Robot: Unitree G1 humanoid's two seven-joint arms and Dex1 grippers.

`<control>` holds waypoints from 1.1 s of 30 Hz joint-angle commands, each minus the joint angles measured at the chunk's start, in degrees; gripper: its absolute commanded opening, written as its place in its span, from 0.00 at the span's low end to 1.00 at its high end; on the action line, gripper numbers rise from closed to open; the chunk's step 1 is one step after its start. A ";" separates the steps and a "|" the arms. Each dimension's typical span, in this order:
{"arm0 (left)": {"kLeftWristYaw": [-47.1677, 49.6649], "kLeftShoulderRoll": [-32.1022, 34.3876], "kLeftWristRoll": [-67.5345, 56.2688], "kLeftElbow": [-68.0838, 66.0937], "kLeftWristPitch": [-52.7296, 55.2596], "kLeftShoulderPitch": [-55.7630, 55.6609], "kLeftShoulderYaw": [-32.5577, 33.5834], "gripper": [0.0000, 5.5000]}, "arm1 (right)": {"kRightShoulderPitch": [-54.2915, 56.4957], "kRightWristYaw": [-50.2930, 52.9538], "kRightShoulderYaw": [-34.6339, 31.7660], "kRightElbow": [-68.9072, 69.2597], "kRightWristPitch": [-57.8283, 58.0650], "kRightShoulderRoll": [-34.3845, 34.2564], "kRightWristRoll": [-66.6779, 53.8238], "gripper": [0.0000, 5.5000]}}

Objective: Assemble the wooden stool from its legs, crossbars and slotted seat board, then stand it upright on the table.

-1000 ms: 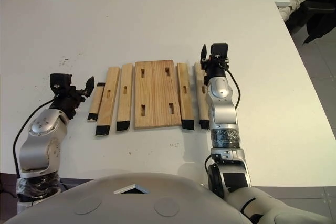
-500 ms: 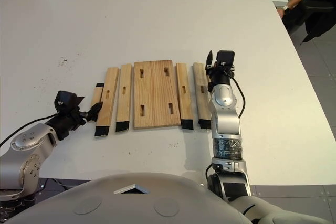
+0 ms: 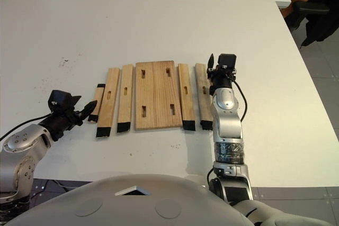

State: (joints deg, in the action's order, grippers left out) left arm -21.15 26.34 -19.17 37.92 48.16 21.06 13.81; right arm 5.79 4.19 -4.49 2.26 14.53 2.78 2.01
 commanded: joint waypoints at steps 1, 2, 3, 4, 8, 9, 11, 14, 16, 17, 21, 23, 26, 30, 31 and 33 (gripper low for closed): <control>1.55 -0.95 -0.39 -1.30 1.31 -1.01 1.00 0.49 | 0.76 -0.02 -0.07 -1.77 0.43 0.39 0.16 0.47; 1.36 -0.88 -0.63 -1.51 1.08 -1.29 1.05 0.49 | 0.78 -0.02 -0.08 -1.90 0.34 0.36 0.15 0.47; 1.07 -0.93 -1.01 -1.65 0.85 -1.52 1.14 0.49 | 0.81 -0.03 -0.08 -2.03 0.26 0.32 0.14 0.47; 0.72 -0.99 -1.35 -1.76 0.48 -1.68 1.18 0.49 | 0.89 -0.05 -0.04 -2.23 0.17 0.28 0.14 0.47; -0.25 -0.88 -2.51 -0.72 -0.30 -1.34 0.36 0.49 | 1.37 -0.49 0.36 -3.17 -0.08 0.26 0.09 0.47; -0.35 -0.81 -2.76 -0.43 -0.28 -1.20 0.02 0.49 | 1.48 -0.54 0.39 -3.33 -0.14 0.27 0.07 0.47; -0.11 -0.21 -2.03 -0.50 0.13 -0.71 -1.11 0.49 | 1.46 -0.58 0.34 -3.50 -0.30 0.33 0.03 0.47; 0.56 0.87 0.20 -2.03 0.01 0.67 -2.23 0.49 | 1.34 -0.81 0.31 -4.12 -0.15 0.25 -0.16 0.47; 0.36 1.40 0.65 -2.29 0.00 1.43 -2.99 0.49 | 1.03 -0.96 0.32 -4.32 -0.20 0.22 -0.18 0.47; 0.27 1.55 0.87 -2.30 0.06 1.77 -3.42 0.49 | 0.88 -1.02 0.38 -4.35 -0.26 0.22 -0.13 0.47; -0.58 2.45 1.62 -2.15 0.06 3.69 -5.07 0.49 | 0.47 -1.13 0.62 -4.43 -0.35 0.16 0.15 0.47; -1.45 3.53 1.83 -2.41 0.11 4.59 -6.26 0.49 | 0.38 -1.10 0.70 -4.56 -0.41 0.11 0.24 0.47; -1.28 4.23 2.21 -4.10 0.39 5.12 -6.48 0.49 | 0.28 -1.01 0.70 -4.60 -0.43 0.09 0.25 0.47; 0.29 2.66 0.70 -8.28 3.03 3.92 -3.14 0.49 | 0.47 -0.71 0.39 -3.92 -0.21 -0.01 0.10 0.47; 0.18 2.63 0.50 -9.50 3.10 3.79 -2.64 0.49 | 0.54 -0.65 0.34 -3.63 -0.12 -0.05 0.06 0.47; -0.51 2.54 0.02 -11.13 2.66 3.83 -1.88 0.44 | 0.86 -0.60 0.28 -3.13 0.09 -0.13 -0.03 0.47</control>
State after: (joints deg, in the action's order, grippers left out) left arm -21.96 29.13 -19.33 31.43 47.95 22.96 11.75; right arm 6.17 3.22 -4.01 -2.04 14.07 2.75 2.23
